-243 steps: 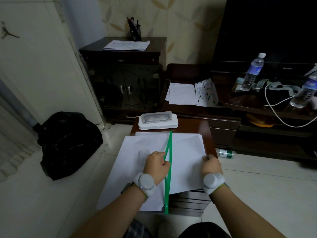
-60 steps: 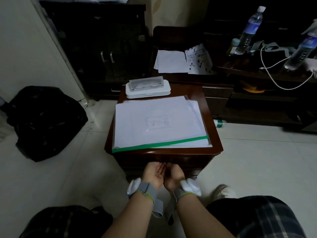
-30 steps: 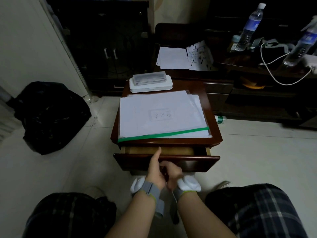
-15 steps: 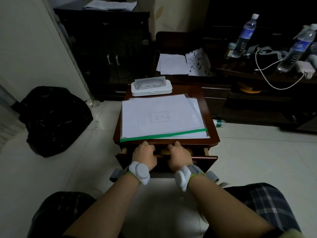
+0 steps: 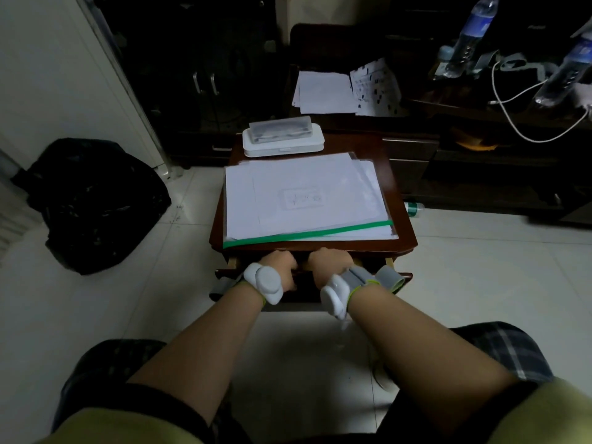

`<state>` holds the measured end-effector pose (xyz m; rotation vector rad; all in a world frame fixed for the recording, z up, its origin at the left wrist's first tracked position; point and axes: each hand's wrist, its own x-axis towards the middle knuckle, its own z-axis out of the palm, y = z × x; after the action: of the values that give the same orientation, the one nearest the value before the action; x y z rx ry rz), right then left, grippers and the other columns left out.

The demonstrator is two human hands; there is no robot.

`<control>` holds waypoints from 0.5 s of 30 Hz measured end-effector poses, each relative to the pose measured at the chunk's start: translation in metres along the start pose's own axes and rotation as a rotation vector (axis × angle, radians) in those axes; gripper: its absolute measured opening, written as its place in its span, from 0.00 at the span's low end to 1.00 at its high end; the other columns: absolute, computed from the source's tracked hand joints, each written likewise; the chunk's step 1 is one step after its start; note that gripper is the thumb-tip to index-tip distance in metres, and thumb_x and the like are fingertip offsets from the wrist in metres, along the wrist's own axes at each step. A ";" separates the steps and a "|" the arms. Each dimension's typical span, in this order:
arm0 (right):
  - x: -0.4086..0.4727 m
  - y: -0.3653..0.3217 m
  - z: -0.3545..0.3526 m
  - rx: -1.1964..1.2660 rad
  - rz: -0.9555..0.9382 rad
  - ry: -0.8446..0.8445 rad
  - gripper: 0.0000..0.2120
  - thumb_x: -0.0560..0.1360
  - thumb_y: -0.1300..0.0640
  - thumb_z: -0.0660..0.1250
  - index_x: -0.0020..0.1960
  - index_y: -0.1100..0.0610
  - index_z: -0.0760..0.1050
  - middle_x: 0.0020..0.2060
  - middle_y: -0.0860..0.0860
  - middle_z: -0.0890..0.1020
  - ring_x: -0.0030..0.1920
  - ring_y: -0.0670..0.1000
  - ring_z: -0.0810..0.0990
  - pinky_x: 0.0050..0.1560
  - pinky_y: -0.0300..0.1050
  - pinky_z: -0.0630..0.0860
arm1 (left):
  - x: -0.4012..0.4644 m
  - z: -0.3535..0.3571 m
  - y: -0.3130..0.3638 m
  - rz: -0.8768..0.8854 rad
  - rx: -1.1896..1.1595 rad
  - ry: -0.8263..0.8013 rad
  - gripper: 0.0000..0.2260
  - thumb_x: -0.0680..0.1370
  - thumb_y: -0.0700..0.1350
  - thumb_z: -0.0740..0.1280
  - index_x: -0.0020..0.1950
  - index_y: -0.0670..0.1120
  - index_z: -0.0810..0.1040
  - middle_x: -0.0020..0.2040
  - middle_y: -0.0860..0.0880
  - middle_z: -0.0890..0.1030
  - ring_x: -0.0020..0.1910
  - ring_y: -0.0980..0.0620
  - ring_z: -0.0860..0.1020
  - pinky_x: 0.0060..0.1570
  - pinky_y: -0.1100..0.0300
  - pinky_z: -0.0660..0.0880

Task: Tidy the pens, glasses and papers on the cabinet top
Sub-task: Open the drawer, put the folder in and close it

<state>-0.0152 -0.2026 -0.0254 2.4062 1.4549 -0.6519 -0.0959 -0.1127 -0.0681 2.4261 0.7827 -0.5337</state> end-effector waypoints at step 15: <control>-0.025 0.005 0.020 -0.005 -0.096 -0.084 0.16 0.75 0.63 0.62 0.63 0.62 0.72 0.61 0.60 0.76 0.61 0.60 0.75 0.55 0.47 0.73 | -0.020 0.027 -0.004 0.090 0.107 0.034 0.03 0.70 0.40 0.68 0.38 0.41 0.80 0.39 0.43 0.80 0.38 0.46 0.77 0.33 0.61 0.68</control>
<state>-0.0262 -0.2329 -0.0304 2.2874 1.5422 -0.7605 -0.1186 -0.1339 -0.0803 2.5613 0.6713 -0.5121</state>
